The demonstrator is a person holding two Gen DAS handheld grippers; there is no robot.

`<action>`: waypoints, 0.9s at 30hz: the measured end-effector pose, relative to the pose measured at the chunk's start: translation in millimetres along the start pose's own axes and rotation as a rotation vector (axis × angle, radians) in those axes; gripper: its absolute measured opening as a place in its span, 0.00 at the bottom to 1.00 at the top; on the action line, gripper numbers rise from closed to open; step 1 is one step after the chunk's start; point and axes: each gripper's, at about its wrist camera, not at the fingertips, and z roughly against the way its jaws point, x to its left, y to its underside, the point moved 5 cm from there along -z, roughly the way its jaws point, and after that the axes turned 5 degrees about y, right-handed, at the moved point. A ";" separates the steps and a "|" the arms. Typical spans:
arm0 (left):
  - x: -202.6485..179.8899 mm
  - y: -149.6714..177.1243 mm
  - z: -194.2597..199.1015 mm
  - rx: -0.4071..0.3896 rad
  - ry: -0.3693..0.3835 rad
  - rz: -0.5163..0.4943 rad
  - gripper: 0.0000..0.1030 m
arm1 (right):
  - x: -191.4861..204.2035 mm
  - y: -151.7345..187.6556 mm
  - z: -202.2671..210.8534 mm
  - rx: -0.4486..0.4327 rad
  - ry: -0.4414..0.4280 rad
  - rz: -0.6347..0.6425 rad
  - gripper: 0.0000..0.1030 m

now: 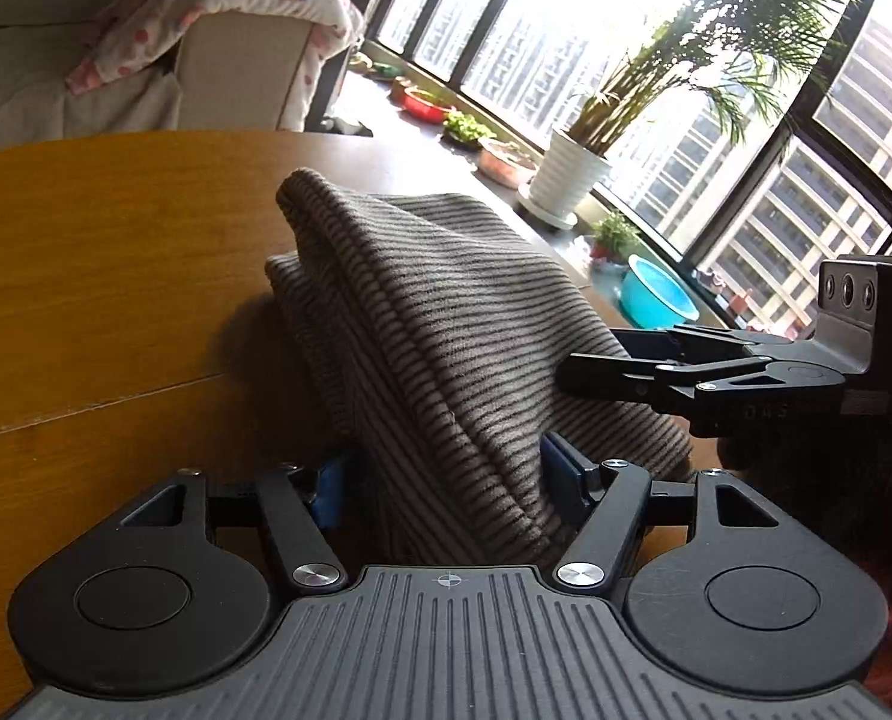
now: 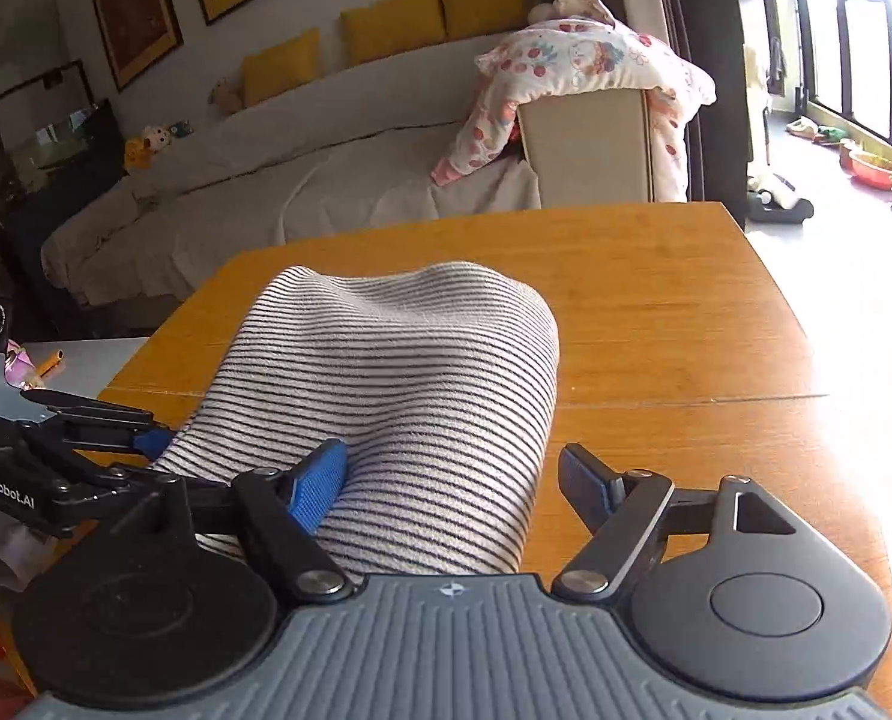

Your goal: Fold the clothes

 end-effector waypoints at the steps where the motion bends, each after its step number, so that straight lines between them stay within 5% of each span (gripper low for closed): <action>1: -2.5 2.1 1.7 0.006 0.011 0.005 0.74 | -3.8 3.6 4.0 0.017 -0.033 -0.039 0.86; 5: -5.4 13.0 -1.5 0.035 0.027 -0.002 0.75 | -11.9 20.6 13.8 0.058 -0.130 -0.122 0.93; 10: 12.8 3.5 -15.8 0.008 0.036 0.027 0.68 | 0.4 23.7 1.8 0.058 -0.161 -0.059 0.74; 20: 78.8 -78.6 -66.1 -0.054 -0.021 0.036 0.68 | -6.8 -49.6 -81.5 -0.075 -0.053 -0.012 0.74; 27: 75.9 -104.1 -63.3 -0.077 -0.103 -0.060 0.69 | -23.2 -68.8 -107.2 -0.092 -0.049 -0.075 0.76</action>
